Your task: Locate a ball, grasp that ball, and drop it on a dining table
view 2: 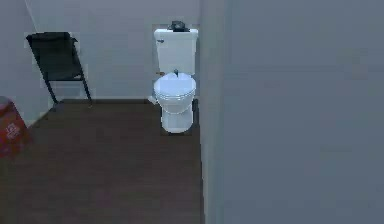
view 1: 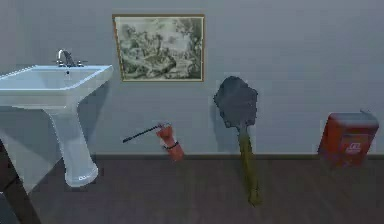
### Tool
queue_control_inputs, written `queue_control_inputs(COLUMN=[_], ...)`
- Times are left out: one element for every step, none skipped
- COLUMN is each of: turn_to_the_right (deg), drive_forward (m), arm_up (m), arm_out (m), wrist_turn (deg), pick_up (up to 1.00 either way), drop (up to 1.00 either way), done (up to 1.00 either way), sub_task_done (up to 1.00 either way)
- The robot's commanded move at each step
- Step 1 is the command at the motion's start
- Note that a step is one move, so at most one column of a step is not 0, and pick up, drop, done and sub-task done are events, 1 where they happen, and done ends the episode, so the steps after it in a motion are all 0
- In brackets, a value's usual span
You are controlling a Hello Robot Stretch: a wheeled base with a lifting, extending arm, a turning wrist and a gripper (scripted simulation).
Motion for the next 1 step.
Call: queue_control_inputs(turn_to_the_right=[45.0], drive_forward=[0.00], arm_up=[0.00], arm_out=[0.00], wrist_turn=[0.0], pick_up=[0.00], drop=[0.00], done=[0.00], sub_task_done=[0.00])
